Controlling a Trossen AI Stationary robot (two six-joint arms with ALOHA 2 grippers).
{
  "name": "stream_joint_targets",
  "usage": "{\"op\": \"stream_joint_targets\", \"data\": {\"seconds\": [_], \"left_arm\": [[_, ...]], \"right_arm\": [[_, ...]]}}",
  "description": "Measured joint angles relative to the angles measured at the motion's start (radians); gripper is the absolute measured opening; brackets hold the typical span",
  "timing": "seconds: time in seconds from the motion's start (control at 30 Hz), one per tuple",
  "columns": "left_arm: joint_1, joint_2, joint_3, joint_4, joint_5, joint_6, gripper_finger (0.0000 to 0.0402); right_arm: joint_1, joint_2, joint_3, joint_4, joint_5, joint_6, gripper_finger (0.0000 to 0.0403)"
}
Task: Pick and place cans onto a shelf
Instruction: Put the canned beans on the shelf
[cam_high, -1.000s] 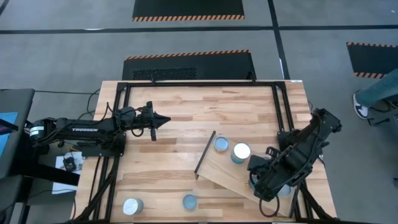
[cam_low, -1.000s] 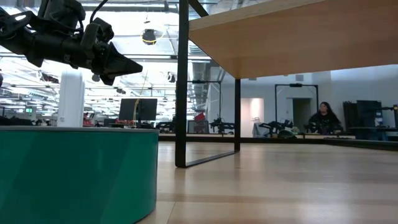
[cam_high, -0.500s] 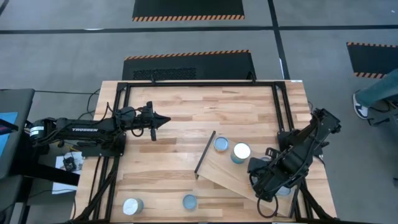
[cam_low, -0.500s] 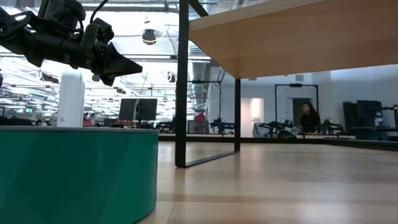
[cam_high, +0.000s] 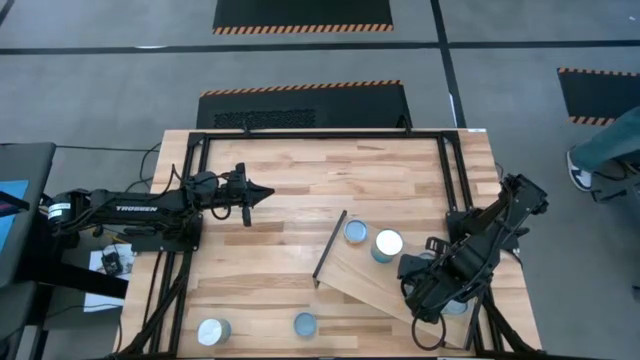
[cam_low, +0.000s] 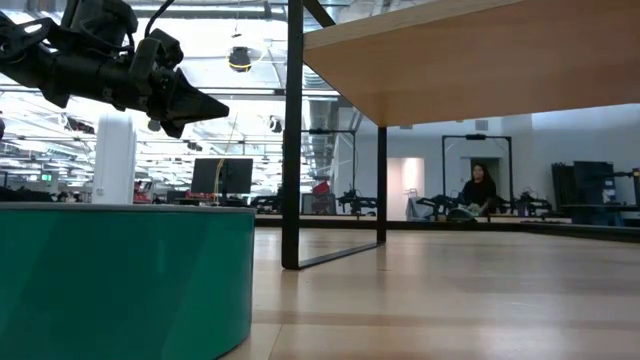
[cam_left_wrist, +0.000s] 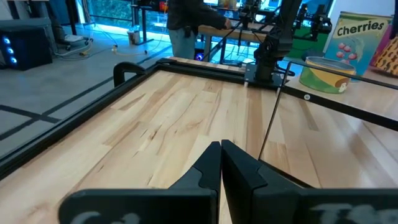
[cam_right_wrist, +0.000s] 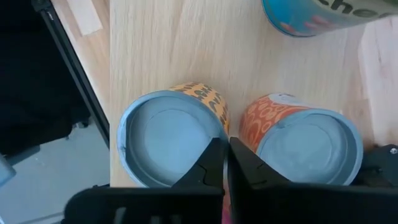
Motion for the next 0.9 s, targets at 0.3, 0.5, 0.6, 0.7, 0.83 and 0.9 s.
{"op": "stream_joint_targets", "data": {"seconds": [0.3,0.5,0.6,0.7,0.83,0.9], "left_arm": [[0.0,0.0,0.0,0.0,0.0,0.0,0.0],[0.0,0.0,0.0,0.0,0.0,0.0,0.0],[0.0,0.0,0.0,0.0,0.0,0.0,0.0],[0.0,0.0,0.0,0.0,0.0,0.0,0.0],[0.0,0.0,0.0,0.0,0.0,0.0,0.0],[0.0,0.0,0.0,0.0,0.0,0.002,0.0]], "right_arm": [[0.0,0.0,0.0,0.0,0.0,0.0,0.0065],[-0.006,0.0,0.0,0.0,0.004,0.0,0.0084],[-0.006,0.0,0.0,0.001,0.005,-0.015,0.0092],[-0.004,0.0,0.011,0.001,-0.001,-0.02,0.0092],[0.013,0.0,0.015,0.021,-0.047,-0.026,0.0055],[0.019,0.0,0.01,0.047,-0.074,-0.027,0.0022]]}}
